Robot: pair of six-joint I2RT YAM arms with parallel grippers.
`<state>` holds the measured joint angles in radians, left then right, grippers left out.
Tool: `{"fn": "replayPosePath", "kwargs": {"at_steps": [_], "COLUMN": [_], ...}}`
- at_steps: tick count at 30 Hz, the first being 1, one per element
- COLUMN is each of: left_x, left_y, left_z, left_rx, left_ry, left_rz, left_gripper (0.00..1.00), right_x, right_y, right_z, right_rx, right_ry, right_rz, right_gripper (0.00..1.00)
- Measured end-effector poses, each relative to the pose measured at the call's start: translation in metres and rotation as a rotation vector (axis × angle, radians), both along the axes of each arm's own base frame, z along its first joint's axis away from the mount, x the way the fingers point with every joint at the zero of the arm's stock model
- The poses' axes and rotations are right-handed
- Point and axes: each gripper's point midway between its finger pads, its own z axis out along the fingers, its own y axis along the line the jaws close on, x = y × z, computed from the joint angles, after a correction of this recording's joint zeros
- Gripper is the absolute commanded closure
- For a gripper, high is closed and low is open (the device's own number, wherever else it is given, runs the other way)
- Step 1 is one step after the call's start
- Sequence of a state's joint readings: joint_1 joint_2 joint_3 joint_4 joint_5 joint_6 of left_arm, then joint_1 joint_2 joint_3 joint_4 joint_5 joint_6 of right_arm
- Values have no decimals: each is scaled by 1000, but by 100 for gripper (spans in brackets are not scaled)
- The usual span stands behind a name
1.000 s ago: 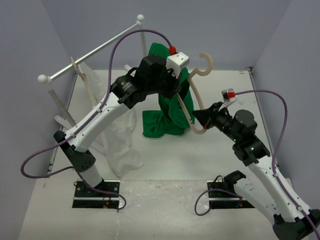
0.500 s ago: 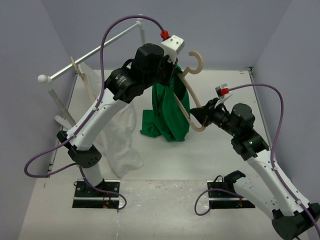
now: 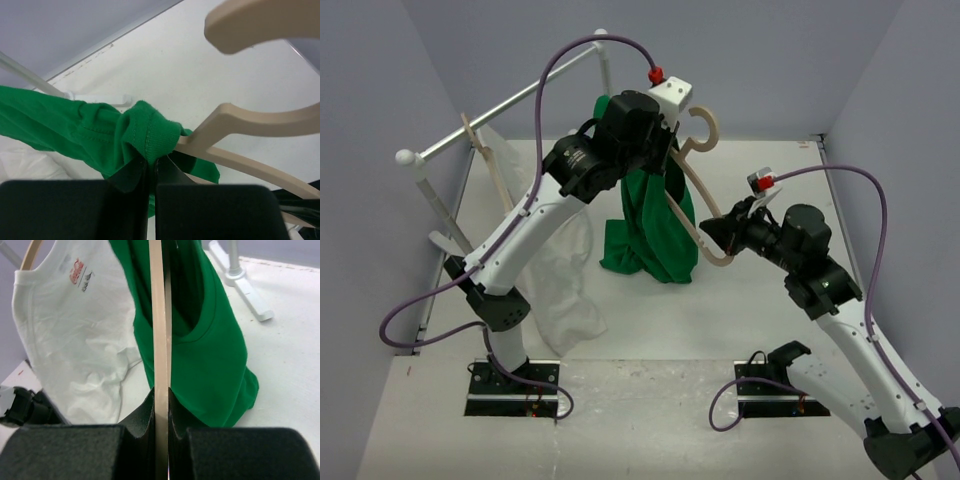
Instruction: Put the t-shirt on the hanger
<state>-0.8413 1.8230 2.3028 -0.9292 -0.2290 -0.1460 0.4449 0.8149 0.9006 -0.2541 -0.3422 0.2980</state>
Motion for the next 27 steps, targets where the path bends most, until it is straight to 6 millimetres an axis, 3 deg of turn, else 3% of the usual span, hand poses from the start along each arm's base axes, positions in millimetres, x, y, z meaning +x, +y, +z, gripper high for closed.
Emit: {"fn": "replayPosePath", "kwargs": {"at_steps": [7,8,9,10,12,13,17,20,23,27], "left_x": [-12,-13,-14,-15,-15,-15,-10,-3,-1,11], "left_y": [-13,-14,-14,-14,-13,-13,-5,10,34,83], "left_z": [-18,-22,-25,-27,-29,-30,-24,-2,24,58], "left_rx": [17,27,34,41,55,60,74,65,49,8], "left_ry": [65,75,83,89,91,91,57,-28,-126,-264], "left_rz": [-94,-100,-106,-111,-116,-115,-75,-13,16,-8], "left_gripper": [100,95,83,62,4,0,0,0,0,1], "right_x": [20,21,22,23,24,24,21,18,16,13], "right_y": [-6,-6,-6,-5,-4,-4,-4,-5,-11,-21], "right_z": [7,6,4,3,1,0,-9,-14,-20,-20], "right_rx": [4,5,8,13,24,30,37,41,38,9], "right_ry": [0,5,6,4,-1,-5,-3,-1,-5,-54], "right_rz": [-94,-97,-98,-99,-99,-98,-92,-75,-50,-8], "right_gripper": [100,100,100,100,100,100,100,100,100,100]}}
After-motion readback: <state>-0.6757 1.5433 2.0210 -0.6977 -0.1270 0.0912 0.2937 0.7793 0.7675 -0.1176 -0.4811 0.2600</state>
